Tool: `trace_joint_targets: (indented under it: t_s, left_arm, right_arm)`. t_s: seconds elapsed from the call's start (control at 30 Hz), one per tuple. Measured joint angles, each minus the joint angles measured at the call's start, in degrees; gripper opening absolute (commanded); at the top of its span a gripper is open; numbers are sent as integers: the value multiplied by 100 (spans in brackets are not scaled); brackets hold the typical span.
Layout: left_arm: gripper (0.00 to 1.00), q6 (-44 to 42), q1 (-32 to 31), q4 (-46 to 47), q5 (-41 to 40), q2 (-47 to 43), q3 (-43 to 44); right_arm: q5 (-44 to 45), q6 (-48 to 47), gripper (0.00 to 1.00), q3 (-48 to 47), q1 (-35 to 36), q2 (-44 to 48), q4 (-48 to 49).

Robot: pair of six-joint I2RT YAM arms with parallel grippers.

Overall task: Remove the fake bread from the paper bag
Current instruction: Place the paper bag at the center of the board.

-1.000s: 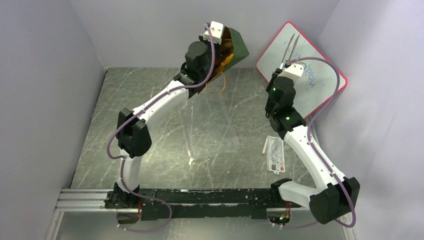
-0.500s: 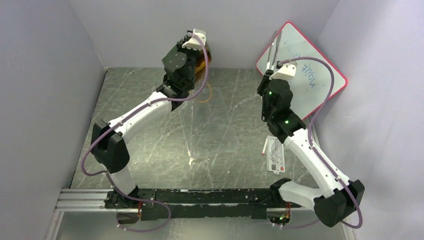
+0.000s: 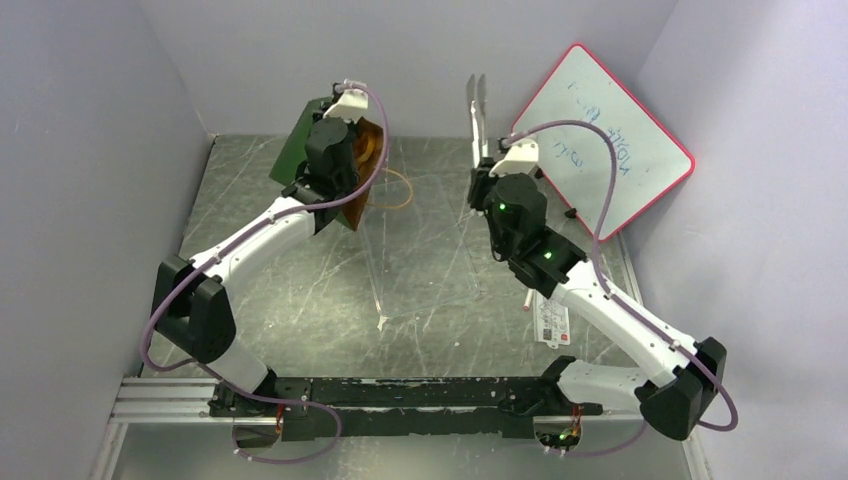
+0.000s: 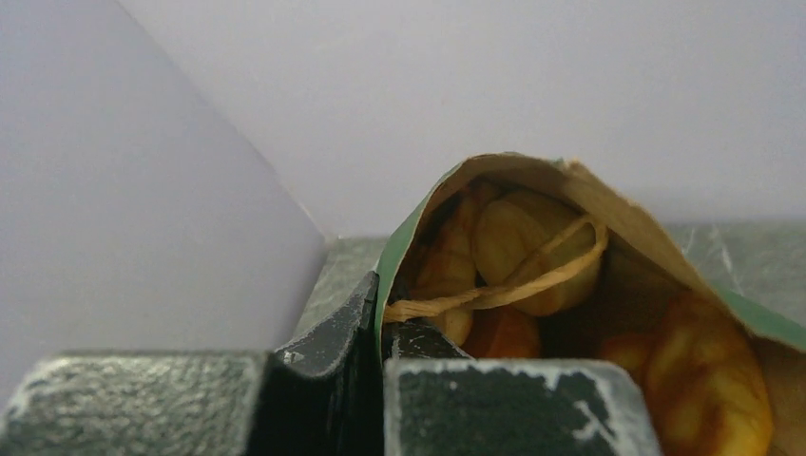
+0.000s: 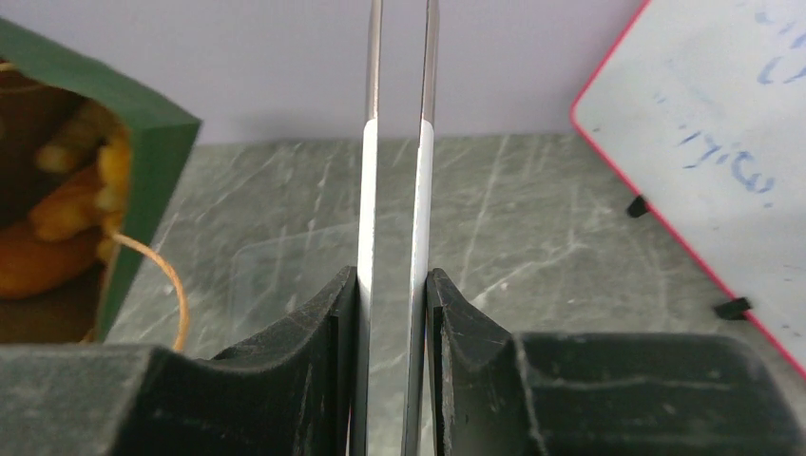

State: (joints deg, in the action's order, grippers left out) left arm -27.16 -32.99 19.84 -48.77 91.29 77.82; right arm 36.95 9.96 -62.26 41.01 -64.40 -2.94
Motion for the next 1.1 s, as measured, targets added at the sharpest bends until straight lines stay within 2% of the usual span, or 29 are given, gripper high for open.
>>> trace_joint_targets:
  t_s: [0.27, 0.53, 0.83, 1.1]
  left_arm:
    - [7, 393, 216, -452, -74, -81, -793]
    - [7, 872, 437, -597, -28, -155, -1139]
    - [7, 1235, 621, -645, 264, -157, -1198]
    - [7, 1528, 623, -787, 560, -127, -1169]
  right_arm:
    - [-188, 323, 10, 15, 809, -306, -81]
    - [-374, 791, 10, 286, 1364, -315, -216]
    - [-354, 1287, 10, 649, 2052, -92, -608]
    - [-87, 1628, 10, 579, 2614, 295, -1067]
